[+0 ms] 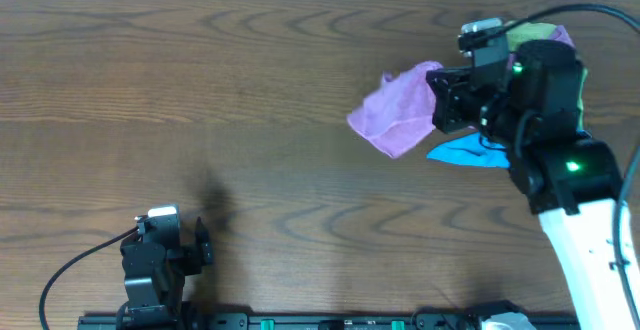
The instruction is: Fold the cloth
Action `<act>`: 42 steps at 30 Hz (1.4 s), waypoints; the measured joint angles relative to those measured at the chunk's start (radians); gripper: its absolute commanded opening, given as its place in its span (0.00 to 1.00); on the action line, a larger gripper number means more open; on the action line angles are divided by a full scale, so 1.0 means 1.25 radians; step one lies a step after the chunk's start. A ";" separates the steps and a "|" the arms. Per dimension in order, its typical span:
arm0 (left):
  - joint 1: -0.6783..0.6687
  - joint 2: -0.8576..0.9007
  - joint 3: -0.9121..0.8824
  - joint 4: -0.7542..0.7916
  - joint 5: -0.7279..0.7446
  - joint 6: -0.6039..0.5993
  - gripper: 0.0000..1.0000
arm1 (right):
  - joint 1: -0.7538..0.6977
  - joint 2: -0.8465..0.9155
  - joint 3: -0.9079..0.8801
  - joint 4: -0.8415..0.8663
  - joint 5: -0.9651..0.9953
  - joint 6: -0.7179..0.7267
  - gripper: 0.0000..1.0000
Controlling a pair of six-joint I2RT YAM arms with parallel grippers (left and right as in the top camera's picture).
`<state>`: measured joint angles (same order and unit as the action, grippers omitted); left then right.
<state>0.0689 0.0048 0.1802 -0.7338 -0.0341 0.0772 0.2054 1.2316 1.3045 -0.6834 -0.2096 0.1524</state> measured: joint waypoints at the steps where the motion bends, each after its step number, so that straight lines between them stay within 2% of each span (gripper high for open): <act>1: 0.000 0.000 0.000 0.000 0.000 0.000 0.95 | 0.003 0.016 0.000 0.006 0.049 0.017 0.01; 5: 0.000 0.000 0.000 0.000 0.000 0.000 0.95 | 0.006 0.086 0.000 0.101 0.139 0.074 0.01; 9: 0.000 0.000 0.000 0.000 0.000 0.000 0.95 | 0.044 0.158 0.000 0.223 0.046 0.110 0.02; 10: 0.000 0.000 0.000 0.000 0.000 0.000 0.95 | 0.065 0.173 0.000 0.246 -0.002 0.114 0.14; 11: 0.000 0.000 0.000 0.000 0.000 0.000 0.96 | 0.083 0.182 0.000 0.258 -0.036 0.115 0.38; 12: 0.000 0.000 0.000 0.000 0.000 0.000 0.96 | 0.107 0.189 0.000 0.260 -0.067 0.105 0.73; 13: 0.000 0.000 0.000 0.000 0.000 0.000 0.95 | 0.135 0.193 0.000 0.248 -0.087 0.088 0.92; 14: 0.000 0.000 0.000 0.000 0.000 0.000 0.95 | 0.159 0.195 0.000 0.231 -0.093 0.077 0.99; 17: 0.000 0.000 0.000 0.000 0.000 0.000 0.95 | 0.189 0.194 0.001 0.194 -0.079 0.053 0.99; 23: 0.000 0.000 0.000 0.000 0.000 0.000 0.95 | 0.164 0.202 0.001 0.117 -0.012 0.029 0.99; 26: 0.000 0.000 0.000 0.000 0.000 0.000 0.95 | 0.169 0.237 0.002 0.098 0.001 0.020 0.96; 30: 0.000 0.000 0.000 0.000 0.000 0.000 0.95 | 0.212 0.364 0.002 0.157 0.011 0.014 0.88; 33: 0.000 0.000 0.000 0.000 0.000 0.000 0.96 | 0.255 0.442 0.002 0.218 0.019 0.012 0.87; 42: 0.000 0.000 0.000 0.000 0.000 0.000 0.95 | 0.327 0.551 0.002 0.226 0.059 -0.016 0.77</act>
<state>0.0689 0.0048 0.1802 -0.7338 -0.0341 0.0772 0.6140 1.9209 1.3071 -0.4007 -0.1364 0.1326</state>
